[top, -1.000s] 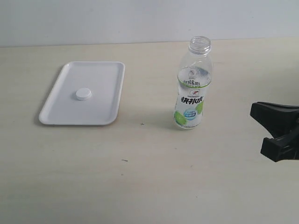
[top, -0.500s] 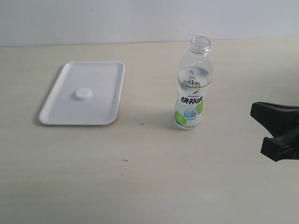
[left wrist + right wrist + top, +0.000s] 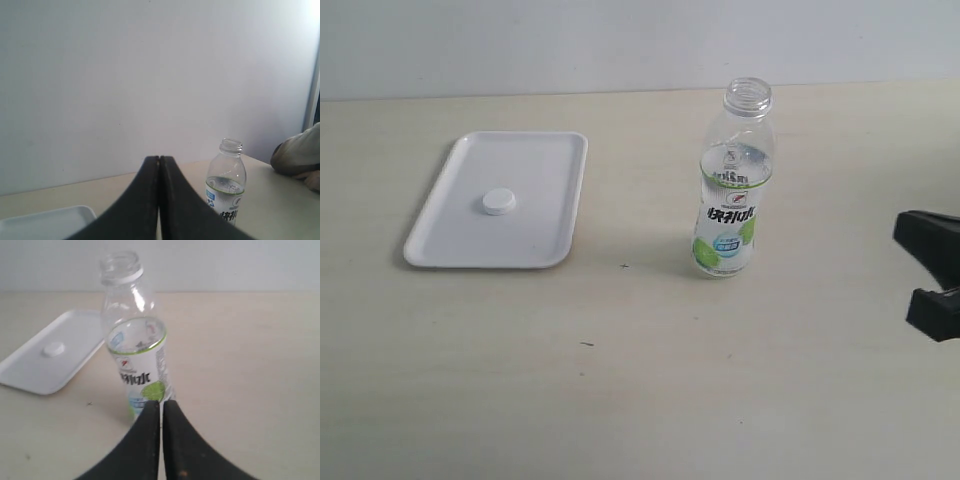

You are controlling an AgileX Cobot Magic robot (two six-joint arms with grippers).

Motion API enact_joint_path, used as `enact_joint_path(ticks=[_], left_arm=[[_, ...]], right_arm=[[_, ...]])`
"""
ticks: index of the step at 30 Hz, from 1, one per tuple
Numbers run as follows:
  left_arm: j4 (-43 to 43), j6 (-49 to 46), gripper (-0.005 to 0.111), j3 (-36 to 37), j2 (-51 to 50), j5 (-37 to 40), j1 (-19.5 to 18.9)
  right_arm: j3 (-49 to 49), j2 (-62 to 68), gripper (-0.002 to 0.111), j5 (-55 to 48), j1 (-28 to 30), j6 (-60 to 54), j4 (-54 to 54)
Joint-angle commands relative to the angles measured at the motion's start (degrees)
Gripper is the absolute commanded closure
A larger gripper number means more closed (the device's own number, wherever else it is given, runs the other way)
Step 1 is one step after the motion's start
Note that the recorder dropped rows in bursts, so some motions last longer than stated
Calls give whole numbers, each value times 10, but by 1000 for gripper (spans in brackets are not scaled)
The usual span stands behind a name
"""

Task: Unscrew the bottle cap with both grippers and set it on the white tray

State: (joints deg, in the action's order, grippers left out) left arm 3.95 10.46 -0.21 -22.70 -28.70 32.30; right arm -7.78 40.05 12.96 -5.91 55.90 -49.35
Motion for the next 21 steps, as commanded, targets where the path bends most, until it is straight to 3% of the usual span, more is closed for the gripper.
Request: enact_joint_path(ticks=[1, 11, 21], left_arm=[[2, 3, 106, 2, 2, -1, 5], [2, 3, 106, 2, 2, -1, 5], [2, 3, 106, 2, 2, -1, 5]], right_arm=[[0, -145, 105, -74, 32, -10, 10], [78, -384, 105, -102, 92, -34, 3], [78, -400, 105, -183, 92, -30, 20]])
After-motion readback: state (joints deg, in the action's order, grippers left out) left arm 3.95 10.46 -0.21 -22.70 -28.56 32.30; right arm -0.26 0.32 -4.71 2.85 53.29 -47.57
